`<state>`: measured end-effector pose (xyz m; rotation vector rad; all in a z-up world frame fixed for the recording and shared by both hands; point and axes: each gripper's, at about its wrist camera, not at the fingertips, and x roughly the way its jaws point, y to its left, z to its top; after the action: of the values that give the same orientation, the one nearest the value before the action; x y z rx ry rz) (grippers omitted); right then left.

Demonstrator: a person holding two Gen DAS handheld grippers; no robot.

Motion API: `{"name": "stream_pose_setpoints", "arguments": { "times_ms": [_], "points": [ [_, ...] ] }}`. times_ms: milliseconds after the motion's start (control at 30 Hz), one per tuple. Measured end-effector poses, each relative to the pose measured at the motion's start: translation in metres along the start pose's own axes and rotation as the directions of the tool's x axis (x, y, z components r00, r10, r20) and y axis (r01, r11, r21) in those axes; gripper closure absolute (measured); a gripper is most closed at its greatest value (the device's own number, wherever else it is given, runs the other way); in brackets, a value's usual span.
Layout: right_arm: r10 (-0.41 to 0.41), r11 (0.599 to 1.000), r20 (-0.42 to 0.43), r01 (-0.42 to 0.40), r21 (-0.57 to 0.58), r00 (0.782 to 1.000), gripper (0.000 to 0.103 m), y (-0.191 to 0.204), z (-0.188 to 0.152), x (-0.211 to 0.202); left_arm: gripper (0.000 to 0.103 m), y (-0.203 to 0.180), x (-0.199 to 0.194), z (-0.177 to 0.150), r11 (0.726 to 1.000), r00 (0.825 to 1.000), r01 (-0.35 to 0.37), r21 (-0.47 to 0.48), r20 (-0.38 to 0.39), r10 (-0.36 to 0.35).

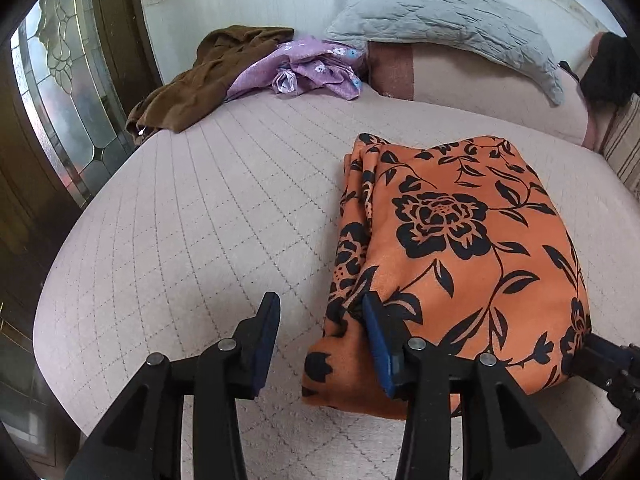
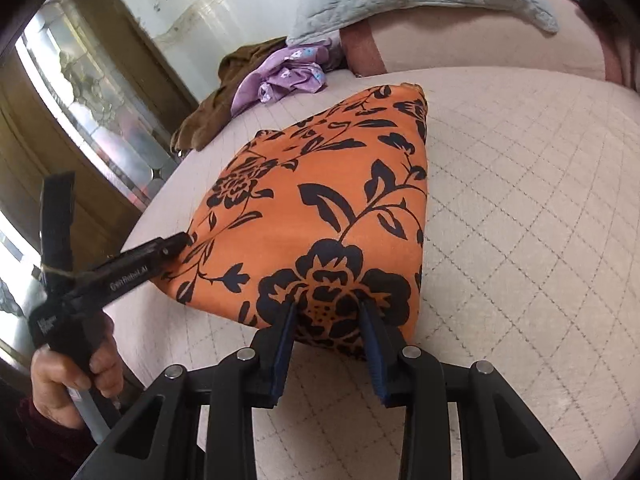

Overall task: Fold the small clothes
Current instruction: 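Open the left tool and withdraw it while the right tool holds the bundle edge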

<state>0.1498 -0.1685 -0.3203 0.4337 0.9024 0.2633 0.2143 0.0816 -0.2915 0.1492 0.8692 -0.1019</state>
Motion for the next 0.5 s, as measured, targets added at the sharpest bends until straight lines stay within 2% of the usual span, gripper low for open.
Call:
{"name": "stream_pose_setpoints", "arguments": {
  "times_ms": [200,500],
  "points": [
    [0.023,1.000,0.002,-0.023,0.001,1.000,0.066,-0.0037,-0.0017,0.0011,0.059,-0.0003,-0.0004,-0.0007,1.000,1.000,-0.005,0.004,0.000,0.005],
    [0.013,0.999,0.018,-0.012,-0.049,1.000,0.066,-0.0005,-0.0061,0.0022,0.058,-0.0056,0.0051,-0.0012,0.999,1.000,-0.031,0.018,-0.003,0.031]
  ]
}}
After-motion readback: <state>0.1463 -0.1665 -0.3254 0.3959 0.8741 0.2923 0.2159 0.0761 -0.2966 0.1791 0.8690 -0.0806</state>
